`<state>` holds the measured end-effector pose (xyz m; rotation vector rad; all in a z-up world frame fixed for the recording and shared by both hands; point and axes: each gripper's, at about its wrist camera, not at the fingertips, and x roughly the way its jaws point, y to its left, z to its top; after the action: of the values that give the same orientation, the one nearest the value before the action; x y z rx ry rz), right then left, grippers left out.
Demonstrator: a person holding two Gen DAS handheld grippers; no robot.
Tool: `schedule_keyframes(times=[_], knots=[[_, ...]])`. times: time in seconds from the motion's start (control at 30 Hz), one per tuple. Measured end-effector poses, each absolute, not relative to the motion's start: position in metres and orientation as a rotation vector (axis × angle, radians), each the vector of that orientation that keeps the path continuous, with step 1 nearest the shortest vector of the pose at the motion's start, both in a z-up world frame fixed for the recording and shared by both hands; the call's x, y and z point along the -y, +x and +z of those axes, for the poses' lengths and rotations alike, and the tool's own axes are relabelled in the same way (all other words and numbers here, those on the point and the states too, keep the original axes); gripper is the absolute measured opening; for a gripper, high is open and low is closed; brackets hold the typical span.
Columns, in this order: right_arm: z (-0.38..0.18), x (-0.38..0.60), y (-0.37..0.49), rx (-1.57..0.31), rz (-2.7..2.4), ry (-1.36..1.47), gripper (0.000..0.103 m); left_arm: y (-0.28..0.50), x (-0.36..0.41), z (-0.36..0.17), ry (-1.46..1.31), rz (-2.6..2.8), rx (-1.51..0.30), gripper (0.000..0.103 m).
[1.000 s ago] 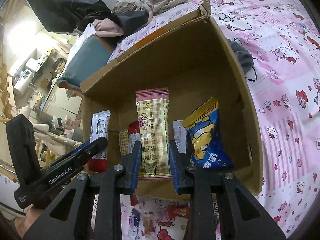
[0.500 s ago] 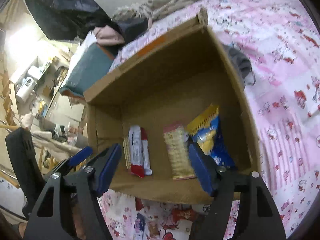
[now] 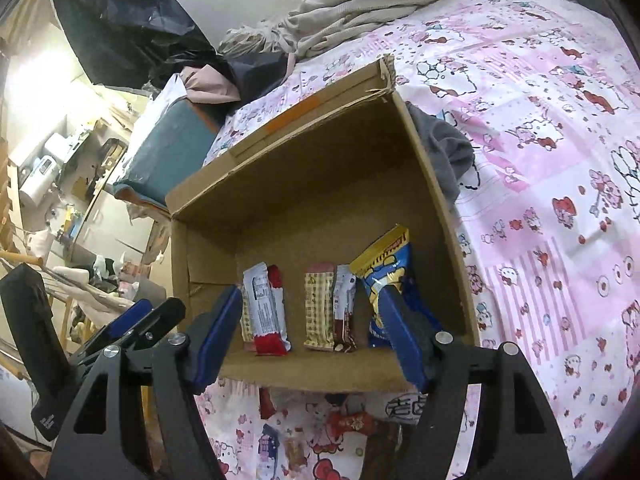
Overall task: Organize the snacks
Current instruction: 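Withdraw both open tools from the box back over the snack pile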
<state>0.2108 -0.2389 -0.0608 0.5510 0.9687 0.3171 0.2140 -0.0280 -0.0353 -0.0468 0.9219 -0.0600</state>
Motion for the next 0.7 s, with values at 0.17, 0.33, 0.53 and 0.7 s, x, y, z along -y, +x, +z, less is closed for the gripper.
schedule_keyframes(times=[0.17, 0.33, 0.53, 0.7], knots=[[-0.054, 0.242, 0.193, -0.973, 0.314, 0.542, 0.073, 0.200, 0.019, -0.028, -0.068, -0.052, -0.918, 0.090], [-0.054, 0.244, 0.176, -0.997, 0.274, 0.503, 0.073, 0.188, 0.015, -0.026, -0.064, -0.042, -0.923, 0.090], [-0.058, 0.252, 0.154, -1.028, 0.237, 0.519, 0.073, 0.171, 0.010, -0.027, -0.079, -0.024, -0.943, 0.090], [-0.058, 0.254, 0.140, -1.049, 0.230, 0.508, 0.073, 0.159, 0.006, -0.031, -0.104, -0.032, -0.966, 0.090]])
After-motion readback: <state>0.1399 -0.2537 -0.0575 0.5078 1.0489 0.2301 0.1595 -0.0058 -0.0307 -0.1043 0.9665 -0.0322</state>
